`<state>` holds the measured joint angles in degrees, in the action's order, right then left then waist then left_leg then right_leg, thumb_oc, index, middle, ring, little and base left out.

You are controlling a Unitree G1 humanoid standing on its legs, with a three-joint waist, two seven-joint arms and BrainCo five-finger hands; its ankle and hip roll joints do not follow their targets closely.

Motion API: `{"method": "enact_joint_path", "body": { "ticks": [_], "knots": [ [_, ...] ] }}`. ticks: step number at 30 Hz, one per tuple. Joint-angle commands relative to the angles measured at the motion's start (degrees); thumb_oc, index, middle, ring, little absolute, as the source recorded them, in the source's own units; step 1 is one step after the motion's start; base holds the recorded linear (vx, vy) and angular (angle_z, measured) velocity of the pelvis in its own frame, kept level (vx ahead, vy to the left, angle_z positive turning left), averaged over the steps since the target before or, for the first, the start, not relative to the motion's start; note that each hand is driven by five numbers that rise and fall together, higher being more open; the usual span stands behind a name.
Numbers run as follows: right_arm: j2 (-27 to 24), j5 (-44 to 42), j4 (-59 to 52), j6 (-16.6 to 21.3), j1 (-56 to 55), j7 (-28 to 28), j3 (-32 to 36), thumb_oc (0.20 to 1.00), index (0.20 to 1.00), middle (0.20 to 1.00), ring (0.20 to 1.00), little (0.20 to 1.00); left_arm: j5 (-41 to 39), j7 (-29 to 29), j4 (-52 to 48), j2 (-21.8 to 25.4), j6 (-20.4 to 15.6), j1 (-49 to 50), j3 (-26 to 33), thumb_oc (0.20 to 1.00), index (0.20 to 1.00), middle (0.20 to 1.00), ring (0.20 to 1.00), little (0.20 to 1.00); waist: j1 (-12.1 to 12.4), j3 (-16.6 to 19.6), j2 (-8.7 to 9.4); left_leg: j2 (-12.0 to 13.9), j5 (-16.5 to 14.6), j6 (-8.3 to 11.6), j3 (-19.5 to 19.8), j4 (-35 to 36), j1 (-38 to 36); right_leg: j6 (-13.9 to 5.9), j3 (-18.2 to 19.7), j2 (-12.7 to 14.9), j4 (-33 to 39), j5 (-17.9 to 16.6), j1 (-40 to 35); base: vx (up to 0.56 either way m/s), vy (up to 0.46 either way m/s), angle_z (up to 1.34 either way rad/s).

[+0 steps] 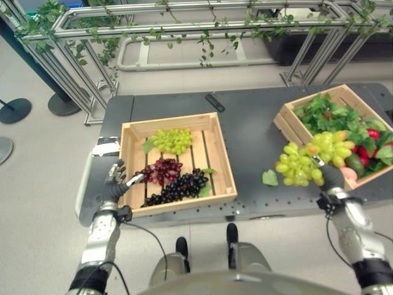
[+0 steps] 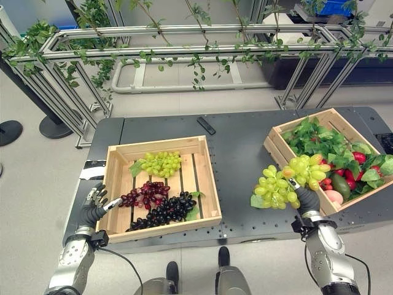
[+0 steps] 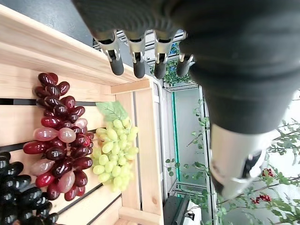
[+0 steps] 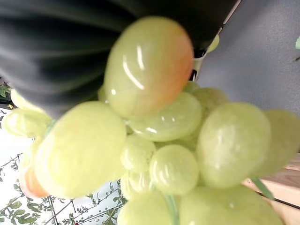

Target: Pick up the fruits from the basket on one side to the basket on the other side

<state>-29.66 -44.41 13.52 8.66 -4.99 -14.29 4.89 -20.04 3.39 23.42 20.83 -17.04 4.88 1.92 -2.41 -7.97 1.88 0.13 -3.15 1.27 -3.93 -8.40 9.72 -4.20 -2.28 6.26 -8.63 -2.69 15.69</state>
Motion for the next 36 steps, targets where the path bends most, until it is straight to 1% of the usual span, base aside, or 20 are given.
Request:
{"method": "enact_joint_path", "body": {
  "ticks": [1, 8, 10, 12, 13, 15, 16, 17, 18, 20, 21, 23, 24, 26, 28, 30, 31, 32, 34, 36],
  "knots": [
    [0.3, 0.4, -4.8, 5.6, 2.5, 0.5, 4.7, 0.2, 0.2, 0.2, 0.2, 0.2, -2.4, -0.1, -4.9, 0.7, -4.3, -0.6, 3.5, 1.0, 1.0, 1.0, 1.0, 1.0, 0.2, 0.7, 0.96, -2.8, -0.5, -1.95, 0.7, 0.0, 0.8, -2.31, -1.9, -0.6, -2.9, 2.5, -1.7, 0.0, 0.0, 0.0],
    [0.7, 1.1, -4.4, 6.0, 2.2, 0.8, 5.6, 0.2, 0.2, 0.2, 0.2, 0.2, -3.3, -1.4, -9.0, 0.9, -4.9, 0.4, 4.6, 1.0, 1.0, 1.0, 1.0, 1.0, 0.3, 0.6, 1.29, -2.9, -1.0, -1.9, 0.8, -0.8, 1.2, -2.34, -2.1, -0.4, -2.9, 2.5, -1.5, 0.0, 0.002, 0.01],
    [0.5, 1.5, -4.3, 6.4, 1.9, 1.2, 6.3, 0.2, 0.2, 0.2, 0.2, 0.2, -3.6, -2.0, -10.6, 1.4, -5.1, 1.0, 5.2, 1.0, 1.0, 1.0, 1.0, 1.0, 0.3, 0.2, 1.45, -3.1, -1.9, -1.93, 0.7, -2.9, 1.9, -2.42, -2.0, 0.0, -3.6, 2.5, -1.4, 0.0, 0.025, 0.08],
    [0.1, 2.6, -4.4, 6.8, 2.1, 2.2, 6.9, 0.2, 0.2, 0.2, 0.2, 0.2, -4.5, -2.7, -12.7, 2.2, -5.4, 1.7, 5.5, 1.0, 1.0, 1.0, 1.0, 1.0, 0.2, -1.1, 1.59, -3.6, -3.5, -2.4, 0.1, -6.2, 2.7, -2.69, -1.5, 0.7, -5.1, 2.5, -1.4, -0.01, 0.085, 0.08],
    [0.1, 2.6, -4.4, 6.8, 2.1, 2.2, 6.9, 0.2, 0.2, 0.2, 0.2, 0.2, -4.5, -2.8, -12.8, 2.2, -5.4, 1.7, 5.5, 1.0, 1.0, 1.0, 1.0, 1.0, 0.2, -1.2, 1.6, -3.5, -3.6, -2.43, 0.0, -6.4, 2.7, -2.71, -1.4, 0.6, -5.2, 2.5, -1.5, -0.01, 0.185, -0.01],
    [0.0, 4.6, -4.1, 7.2, 2.5, 4.3, 7.4, 0.2, 0.2, 0.2, 0.2, 0.2, -4.5, -2.5, -13.9, 3.1, -5.6, 1.8, 5.2, 1.0, 1.0, 1.0, 1.0, 1.0, -0.4, -2.9, 1.32, -4.3, -5.0, -3.41, -1.5, -8.2, 2.6, -4.15, 0.7, 1.8, -6.2, 0.0, -1.2, -0.03, 0.197, -0.1],
    [0.0, 4.6, -4.1, 7.2, 2.5, 4.3, 7.4, 0.2, 0.2, 0.2, 0.2, 0.2, -4.5, -2.5, -13.9, 3.1, -5.6, 1.8, 5.2, 1.0, 1.0, 1.0, 1.0, 1.0, -0.3, -2.9, 1.33, -4.3, -5.0, -3.41, -1.5, -8.2, 2.5, -4.16, 0.7, 1.7, -6.2, 0.0, -1.2, -0.04, 0.168, -0.18],
    [-0.1, 5.4, -4.0, 7.3, 2.7, 5.0, 7.7, 0.2, 0.2, 0.2, 0.2, 0.2, -4.5, -2.3, -13.9, 3.2, -5.7, 1.7, 5.2, 1.0, 1.0, 1.0, 1.0, 1.0, -0.9, -3.3, 1.11, -4.8, -5.1, -3.73, -2.2, -8.0, 2.3, -4.98, 1.9, 2.4, -5.9, -1.9, -0.8, -0.11, 0.254, -0.3],
    [-0.4, 6.5, -4.5, 7.5, 3.6, 6.0, 7.7, 0.2, 0.2, 0.2, 0.2, 0.2, -4.3, -2.1, -14.1, 3.7, -5.9, 1.2, 5.2, 1.0, 1.0, 1.0, 1.0, 1.0, -1.8, -4.0, 0.78, -5.4, -5.2, -3.92, -3.4, -7.9, 2.5, -6.23, 4.2, 3.6, -4.8, -5.8, 0.8, -0.16, 0.314, -0.32],
    [-0.3, 6.8, -4.7, 7.7, 4.6, 6.7, 7.5, 0.2, 0.2, 0.2, 0.2, 0.2, -3.9, -1.6, -14.3, 4.3, -6.3, 0.6, 5.3, 1.0, 1.0, 1.0, 1.0, 1.0, -2.1, -4.4, 0.47, -5.0, -5.0, -3.95, -4.2, -8.0, 3.0, -6.51, 4.8, 3.8, -4.7, -6.6, 2.2, -0.14, 0.23, -0.53],
    [0.2, 6.8, -5.8, 8.0, 5.1, 7.4, 7.3, 0.2, 0.2, 0.2, 0.2, 0.2, -3.3, -0.6, -14.8, 5.2, -6.4, 0.1, 5.8, 1.0, 1.0, 1.0, 1.0, 1.0, -2.1, -5.0, 0.04, -4.3, -4.6, -4.18, -5.5, -7.7, 3.3, -5.63, 3.0, 3.0, -6.4, -4.1, 3.3, -0.13, 0.278, -0.78],
    [1.2, 7.2, -5.7, 8.2, 4.6, 7.9, 7.0, 0.2, 0.2, 0.2, 0.2, 0.2, -2.7, 0.3, -15.1, 5.6, -6.5, 0.3, 6.8, 1.0, 1.0, 1.0, 1.0, 1.0, -1.4, -4.9, 0.14, -3.8, -3.4, -4.24, -7.6, -5.6, 3.2, -4.17, -1.5, 2.2, -9.5, -0.5, 3.2, -0.16, 0.28, -0.79],
    [1.7, 7.6, -5.9, 8.1, 4.2, 7.9, 6.7, 0.2, 0.2, 0.2, 0.2, 0.2, -2.5, 0.6, -15.6, 5.6, -6.4, 0.6, 7.4, 1.0, 1.0, 1.0, 1.0, 1.0, -0.9, -5.0, 0.05, -3.3, -3.1, -4.19, -8.9, -4.3, 2.8, -3.66, -4.5, 2.0, -11.6, 1.6, 2.5, -0.13, 0.178, -1.01],
    [2.1, 8.7, -5.8, 7.6, 3.3, 7.6, 6.2, 0.2, 0.2, 0.2, 0.2, 0.2, -2.2, 0.9, -16.1, 5.5, -6.2, 1.8, 8.5, 1.0, 1.0, 1.0, 1.0, 1.0, -0.1, -4.7, 0.07, -3.0, -1.7, -3.98, -11.2, -1.8, 2.1, -2.96, -8.1, 0.8, -14.3, 4.7, 0.7, -0.1, 0.145, -1.17],
    [2.3, 9.2, -5.8, 7.4, 2.3, 7.1, 6.2, 0.2, 0.2, 0.2, 0.2, 0.2, -1.7, 1.1, -16.4, 5.3, -6.2, 2.8, 9.6, 1.0, 1.0, 1.0, 1.0, 1.0, 0.5, -4.3, 0.35, -3.0, -0.6, -3.73, -13.1, 0.4, 1.2, -2.62, -9.1, -1.1, -15.0, 6.9, -1.0, -0.05, 0.073, -1.08],
    [2.4, 9.2, -6.0, 7.4, 1.7, 6.6, 6.0, 0.2, 0.2, 0.2, 0.2, 0.2, -1.8, 0.7, -16.5, 4.9, -6.1, 3.3, 9.7, 1.0, 1.0, 1.0, 1.0, 1.0, 0.6, -4.0, 0.42, -2.9, 0.1, -3.43, -14.1, 1.7, 0.8, -2.08, -8.5, -3.5, -14.3, 8.1, -1.8, 0.0, 0.013, -0.83],
    [2.4, 9.2, -6.0, 7.4, 1.6, 6.6, 6.1, 0.2, 0.2, 0.2, 0.2, 0.2, -1.8, 0.7, -16.5, 4.9, -6.1, 3.3, 9.7, 1.0, 1.0, 1.0, 1.0, 1.0, 0.7, -4.0, 0.42, -2.9, 0.1, -3.41, -14.2, 1.8, 0.7, -2.07, -8.5, -3.5, -14.3, 8.1, -1.9, 0.03, -0.021, -0.92],
    [2.4, 9.4, -6.4, 7.2, 1.1, 6.3, 6.1, 0.2, 0.2, 0.2, 0.2, 0.2, -1.4, 0.5, -16.5, 4.9, -6.0, 3.6, 9.9, 1.0, 1.0, 1.0, 1.0, 1.0, 1.1, -3.9, 0.68, -2.8, 0.7, -3.26, -15.3, 2.0, 0.7, -0.75, -9.4, -4.6, -11.5, 8.2, -2.3, 0.05, -0.048, -0.73],
    [1.9, 9.4, -6.7, 7.3, 0.1, 6.1, 6.4, 0.2, 0.2, 0.2, 0.2, 0.2, -1.4, 0.1, -17.3, 4.5, -5.9, 4.2, 9.8, 1.0, 1.0, 1.0, 1.0, 1.0, 1.2, -4.3, 0.65, -2.4, 0.3, -3.04, -16.4, 1.5, 0.5, -0.23, -9.8, -5.2, -8.3, 8.9, -3.8, 0.04, -0.082, -0.3],
    [1.4, 9.6, -7.1, 7.5, -0.8, 6.0, 7.1, 0.2, 0.2, 0.2, 0.2, 0.2, -1.9, -0.2, -17.0, 4.1, -6.0, 3.8, 9.4, 1.0, 1.0, 1.0, 1.0, 1.0, 1.0, -4.6, 0.37, -1.7, 0.1, -2.57, -16.5, 0.5, 0.8, 0.34, -9.7, -5.9, -7.2, 9.4, -4.0, 0.02, -0.085, 0.12]
  ]
}}
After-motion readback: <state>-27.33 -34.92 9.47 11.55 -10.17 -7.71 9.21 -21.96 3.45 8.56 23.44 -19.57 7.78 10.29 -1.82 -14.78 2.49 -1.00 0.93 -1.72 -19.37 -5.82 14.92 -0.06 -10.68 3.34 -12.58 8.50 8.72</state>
